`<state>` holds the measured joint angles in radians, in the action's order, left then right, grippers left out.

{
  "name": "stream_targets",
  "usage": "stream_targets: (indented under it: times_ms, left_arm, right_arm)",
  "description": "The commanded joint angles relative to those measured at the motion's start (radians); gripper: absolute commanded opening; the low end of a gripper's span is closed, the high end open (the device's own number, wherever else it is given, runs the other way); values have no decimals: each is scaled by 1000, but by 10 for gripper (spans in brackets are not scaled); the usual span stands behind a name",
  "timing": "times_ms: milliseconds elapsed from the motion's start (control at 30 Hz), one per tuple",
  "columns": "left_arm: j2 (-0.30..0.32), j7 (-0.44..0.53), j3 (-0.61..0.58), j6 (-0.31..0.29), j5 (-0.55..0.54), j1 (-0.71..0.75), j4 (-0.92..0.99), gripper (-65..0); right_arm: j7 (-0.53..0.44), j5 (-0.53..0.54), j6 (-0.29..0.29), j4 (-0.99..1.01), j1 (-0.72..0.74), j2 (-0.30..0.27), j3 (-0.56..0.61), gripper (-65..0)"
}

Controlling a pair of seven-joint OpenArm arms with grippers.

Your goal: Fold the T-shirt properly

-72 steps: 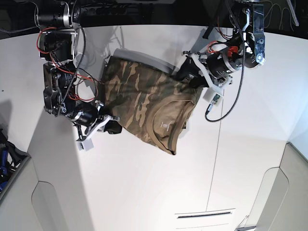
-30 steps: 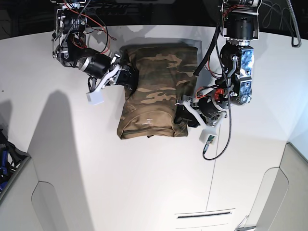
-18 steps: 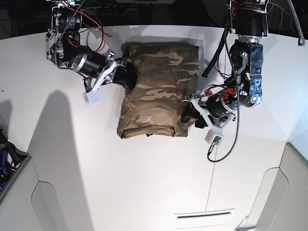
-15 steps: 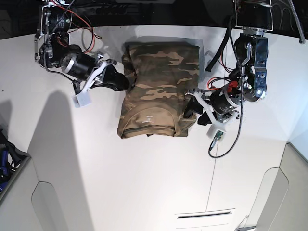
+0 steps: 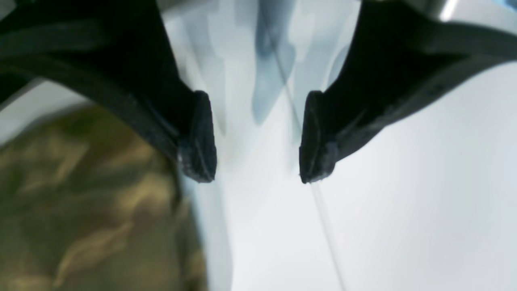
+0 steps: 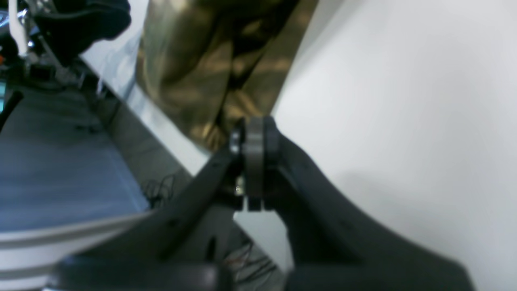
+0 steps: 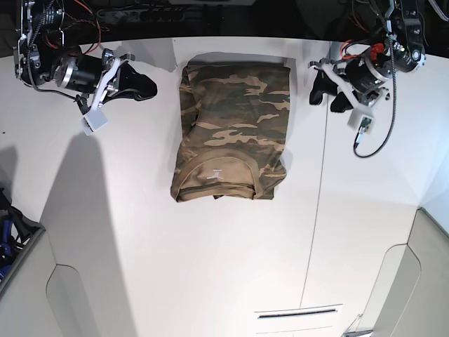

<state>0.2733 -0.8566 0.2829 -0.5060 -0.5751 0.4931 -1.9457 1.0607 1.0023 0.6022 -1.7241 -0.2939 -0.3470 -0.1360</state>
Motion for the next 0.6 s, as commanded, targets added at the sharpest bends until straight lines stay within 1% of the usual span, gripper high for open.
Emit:
stream_targets:
  times_ms: [0,67,167,233,367,467,567]
  left_arm:
    - [9,14,18,-8,0,41,-17,-285]
    - [6,9,39,-18,24,112,-17,-285]
    - [7,-16,63,-37,26,207,-17,-285]
    - [7,-20,70,-68,26,270,-17,-285]
    - [6,-20,70,-111,23,385,-14,-285]
    - [7,-20,70,-113,18,451,4,-285]
    - [7,-22,69,-117,18,484,55,-285]
  right_arm:
    - [-5,31,6,-16,-18,-28,-4,-650]
    - [-5,34,5,-16,-50,-55,-4,-650]
    - [-3,34,5,-16,-101,-89,-4,-650]
    - [7,34,5,-16,-138,-102,-4,-650]
    - [24,34,5,-16,-228,-104,-4,-650]
    - [24,34,5,-16,-300,-104,-4,-650]
    - [24,30,5,-13,-360,-104,-3,-650]
